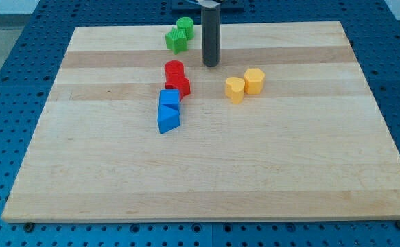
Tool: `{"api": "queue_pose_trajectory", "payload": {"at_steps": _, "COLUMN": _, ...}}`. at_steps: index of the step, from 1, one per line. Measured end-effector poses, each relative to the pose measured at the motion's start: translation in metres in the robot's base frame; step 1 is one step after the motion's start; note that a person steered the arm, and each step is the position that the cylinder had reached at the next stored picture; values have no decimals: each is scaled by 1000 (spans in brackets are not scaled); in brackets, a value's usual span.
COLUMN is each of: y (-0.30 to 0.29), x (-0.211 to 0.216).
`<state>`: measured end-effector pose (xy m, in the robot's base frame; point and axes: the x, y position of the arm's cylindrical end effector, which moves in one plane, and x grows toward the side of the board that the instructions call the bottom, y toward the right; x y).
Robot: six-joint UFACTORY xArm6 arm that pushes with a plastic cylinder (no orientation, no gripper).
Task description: Adjust the blue and red blocks to make a vertical line of blocks
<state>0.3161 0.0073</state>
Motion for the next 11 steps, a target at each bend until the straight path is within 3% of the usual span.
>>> {"api": "queue_pose_trajectory", "payload": {"at_steps": 5, "y": 1, "x": 59}}
{"api": "queue_pose_trajectory", "payload": {"at_steps": 11, "y": -44, "x": 61}}
